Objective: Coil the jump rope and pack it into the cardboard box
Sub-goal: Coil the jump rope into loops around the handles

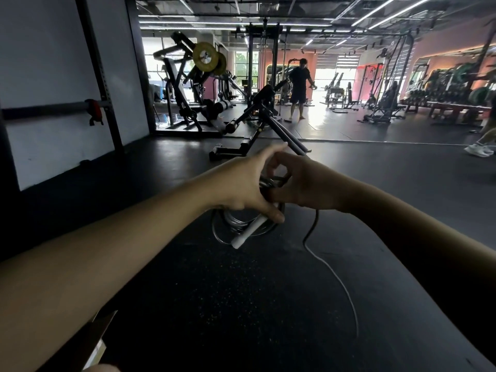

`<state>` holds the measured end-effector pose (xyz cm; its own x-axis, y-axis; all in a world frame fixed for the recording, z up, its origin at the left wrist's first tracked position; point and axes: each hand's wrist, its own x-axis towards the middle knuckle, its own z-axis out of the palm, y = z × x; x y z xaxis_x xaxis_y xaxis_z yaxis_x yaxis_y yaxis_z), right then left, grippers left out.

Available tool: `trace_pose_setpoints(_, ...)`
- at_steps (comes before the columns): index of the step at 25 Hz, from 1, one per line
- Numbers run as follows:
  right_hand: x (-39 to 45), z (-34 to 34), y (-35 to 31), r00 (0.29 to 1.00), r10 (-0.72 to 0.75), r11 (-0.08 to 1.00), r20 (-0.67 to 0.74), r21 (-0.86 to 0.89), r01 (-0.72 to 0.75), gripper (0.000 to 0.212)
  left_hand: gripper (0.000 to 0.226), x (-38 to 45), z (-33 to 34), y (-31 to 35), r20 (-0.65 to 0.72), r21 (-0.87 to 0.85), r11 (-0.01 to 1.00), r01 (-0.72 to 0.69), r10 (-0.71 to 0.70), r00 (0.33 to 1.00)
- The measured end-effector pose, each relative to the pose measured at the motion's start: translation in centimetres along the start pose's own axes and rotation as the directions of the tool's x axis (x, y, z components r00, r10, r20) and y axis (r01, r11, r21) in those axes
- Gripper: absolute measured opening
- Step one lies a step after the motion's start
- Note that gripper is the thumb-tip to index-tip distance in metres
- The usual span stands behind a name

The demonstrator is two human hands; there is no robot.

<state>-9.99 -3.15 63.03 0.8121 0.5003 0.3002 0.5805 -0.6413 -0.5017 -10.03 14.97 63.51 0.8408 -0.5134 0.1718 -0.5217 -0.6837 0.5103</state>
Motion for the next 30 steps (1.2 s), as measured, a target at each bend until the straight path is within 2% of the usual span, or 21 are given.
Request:
trace_pose_setpoints(3, -1.6, -0.7, 0.7, 0.998, 0.06, 0.913, 0.007, 0.404, -0.058, 0.036, 0.124, -0.5, -0.1, -0.6, -0.019, -0.096, 0.995, 0.024, -0.026, 0.999)
trace_pose_setpoints(5, -2.8, -1.4, 1.9, 0.994, 0.105, 0.847, -0.001, 0.524, -0.089, 0.046, 0.1, -1.1, -0.7, -0.6, -0.105, -0.229, 0.973, 0.027, -0.052, 0.993)
trace_pose_setpoints(6, -3.3, -1.5, 2.4, 0.992, 0.123, 0.831, -0.011, 0.548, -0.097, 0.054, 0.081, -1.2, -0.8, -0.5, -0.153, -0.359, 0.933, 0.0, -0.059, 0.986)
trace_pose_setpoints(9, -4.0, -0.9, 3.4, 0.979, 0.163, 0.794, -0.124, 0.606, -0.055, 0.069, 0.029, -1.2, 0.3, 0.2, -0.321, -0.685, 0.712, -0.155, -0.103, 0.941)
trace_pose_setpoints(10, -4.1, -0.7, 3.6, 0.967, 0.187, 0.783, -0.173, 0.62, -0.041, 0.071, 0.02, -1.0, 1.0, 0.4, -0.392, -0.736, 0.643, -0.212, -0.149, 0.908)
trace_pose_setpoints(12, -4.1, 0.2, 3.7, 0.948, 0.23, 0.739, -0.219, 0.673, -0.023, 0.07, 0.017, -0.1, 2.8, 0.9, -0.511, -0.797, 0.519, -0.309, -0.307, 0.803)
trace_pose_setpoints(14, -3.7, 1.9, 2.8, 0.936, 0.259, 0.703, -0.239, 0.711, -0.013, 0.068, 0.024, 0.7, 4.6, 1.7, -0.538, -0.839, 0.399, -0.369, -0.513, 0.669)
trace_pose_setpoints(16, -2.9, 4.2, 1.4, 0.891, 0.314, 0.67, -0.327, 0.741, 0.036, 0.062, 0.03, 1.4, 6.2, 2.3, -0.529, -0.847, 0.357, -0.394, -0.634, 0.564)
trace_pose_setpoints(18, -2.2, 5.5, 0.1, 0.806, 0.419, 0.605, -0.417, 0.79, 0.094, 0.047, 0.027, 1.7, 7.3, 2.4, -0.568, -0.822, 0.407, -0.398, -0.633, 0.526)
trace_pose_setpoints(20, -1.8, 5.8, -0.2, 0.767, 0.491, 0.561, -0.414, 0.823, 0.085, 0.04, 0.026, 1.5, 7.6, 2.2, -0.576, -0.817, 0.435, -0.378, -0.616, 0.537)
trace_pose_setpoints(22, -1.5, 5.6, 0.1, 0.771, 0.496, 0.558, -0.401, 0.827, 0.071, 0.036, 0.036, 1.1, 7.5, 1.6, -0.523, -0.848, 0.455, -0.271, -0.636, 0.568)
trace_pose_setpoints(24, -1.3, 5.3, 0.6, 0.782, 0.459, 0.61, -0.421, 0.79, 0.067, 0.031, 0.053, 0.5, 7.3, 1.0, -0.449, -0.87, 0.474, -0.135, -0.651, 0.612)
trace_pose_setpoints(26, -1.2, 4.8, 0.9, 0.807, 0.395, 0.674, -0.439, 0.735, 0.07, 0.029, 0.074, -0.2, 6.5, -0.1, -0.435, -0.846, 0.53, -0.06, -0.622, 0.651)
trace_pose_setpoints(28, -1.2, 3.7, 1.1, 0.836, 0.328, 0.739, -0.44, 0.671, 0.063, 0.027, 0.088, -1.0, 4.5, -1.3, -0.5, -0.735, 0.676, -0.061, -0.479, 0.722)
trace_pose_setpoints(30, -0.9, 2.0, 1.4, 0.869, 0.268, 0.787, -0.415, 0.615, 0.051, 0.027, 0.09, -1.4, 1.4, -1.9, -0.502, -0.458, 0.886, -0.069, -0.194, 0.843)
